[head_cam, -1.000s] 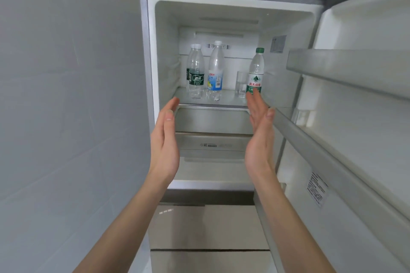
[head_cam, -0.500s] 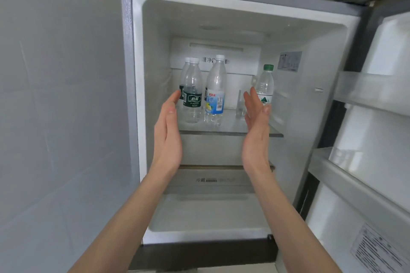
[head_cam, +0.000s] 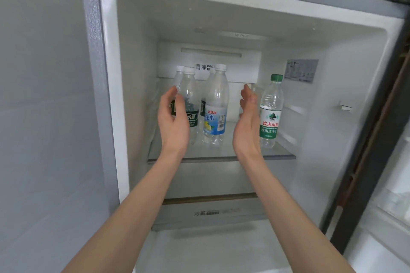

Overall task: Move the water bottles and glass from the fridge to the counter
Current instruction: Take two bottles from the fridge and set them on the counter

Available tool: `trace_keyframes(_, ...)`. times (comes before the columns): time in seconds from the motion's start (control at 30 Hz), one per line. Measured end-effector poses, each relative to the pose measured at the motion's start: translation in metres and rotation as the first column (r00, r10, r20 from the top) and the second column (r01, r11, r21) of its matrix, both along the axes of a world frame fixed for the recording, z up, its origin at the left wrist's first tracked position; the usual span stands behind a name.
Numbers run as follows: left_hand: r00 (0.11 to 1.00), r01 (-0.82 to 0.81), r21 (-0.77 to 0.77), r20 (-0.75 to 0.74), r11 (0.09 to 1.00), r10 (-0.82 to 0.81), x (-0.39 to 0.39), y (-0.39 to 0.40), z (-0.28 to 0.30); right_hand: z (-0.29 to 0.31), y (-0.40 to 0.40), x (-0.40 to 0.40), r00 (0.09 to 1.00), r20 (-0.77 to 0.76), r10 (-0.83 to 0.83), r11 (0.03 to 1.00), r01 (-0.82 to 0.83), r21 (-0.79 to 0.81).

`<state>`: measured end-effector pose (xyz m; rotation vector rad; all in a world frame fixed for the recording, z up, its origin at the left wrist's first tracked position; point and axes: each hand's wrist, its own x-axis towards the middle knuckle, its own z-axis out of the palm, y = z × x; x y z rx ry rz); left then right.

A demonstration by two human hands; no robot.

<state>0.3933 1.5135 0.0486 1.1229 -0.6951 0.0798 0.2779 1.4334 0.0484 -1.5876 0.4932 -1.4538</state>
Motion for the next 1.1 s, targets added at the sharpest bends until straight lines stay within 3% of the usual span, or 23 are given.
trace_keyframes(0.43,0.978,0.028,0.206,-0.207,0.978,0.015,0.044,-0.052,-0.002,-0.007,-0.065,0.042,0.946,-0.226,0.232,0.97,-0.209,0.123)
trace_keyframes(0.67,0.996,0.026,0.338,-0.092,0.941,0.005,0.038,-0.055,-0.007,-0.009,-0.072,0.045,0.919,-0.277,0.281,0.958,-0.253,0.131)
trace_keyframes(1.1,0.993,-0.051,0.234,-0.093,0.971,0.074,0.018,-0.042,-0.011,-0.013,-0.072,0.017,0.927,-0.185,0.326,0.939,-0.296,0.176)
